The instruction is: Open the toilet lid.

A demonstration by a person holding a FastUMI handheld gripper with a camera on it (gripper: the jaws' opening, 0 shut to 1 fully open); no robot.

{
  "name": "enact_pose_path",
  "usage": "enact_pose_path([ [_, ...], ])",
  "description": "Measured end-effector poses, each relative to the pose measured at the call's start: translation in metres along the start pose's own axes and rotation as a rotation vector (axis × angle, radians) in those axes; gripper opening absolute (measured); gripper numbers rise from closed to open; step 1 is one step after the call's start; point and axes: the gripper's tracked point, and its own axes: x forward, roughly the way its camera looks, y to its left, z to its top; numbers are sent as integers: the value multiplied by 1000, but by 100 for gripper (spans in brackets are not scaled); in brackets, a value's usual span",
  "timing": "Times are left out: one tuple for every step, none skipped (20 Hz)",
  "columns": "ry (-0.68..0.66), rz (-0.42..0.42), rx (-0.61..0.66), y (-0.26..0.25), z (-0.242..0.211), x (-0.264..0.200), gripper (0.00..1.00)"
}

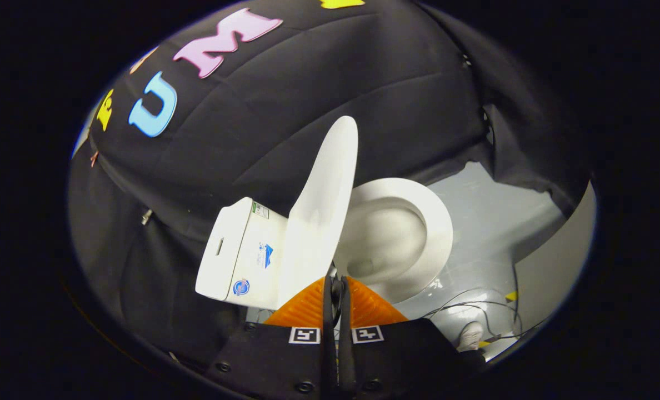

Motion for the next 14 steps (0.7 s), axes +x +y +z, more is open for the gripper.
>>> enact_pose_path([
  [-2, -36, -32, 9, 1, -3, 7],
  [0, -67, -61, 18, 2, -6, 7],
  [-2, -91, -79, 30, 5, -10, 7],
  [-2, -98, -104, 43, 8, -13, 7],
  [-5, -99, -116, 56, 10, -15, 7],
  [-8, -97, -129, 69, 11, -17, 7],
  [-15, -103, -146, 81, 12, -20, 7],
  [-24, -128, -162, 94, 12, -19, 8],
  [-34, -153, -183, 102, 12, -18, 8],
  [-41, -178, -214, 112, 11, -18, 8],
  [-53, -196, -241, 123, 11, -19, 8],
  [-57, -212, -267, 136, 10, -20, 8],
  [-66, -233, -284, 148, 10, -20, 9],
  [-70, -261, -305, 158, 11, -18, 9],
])
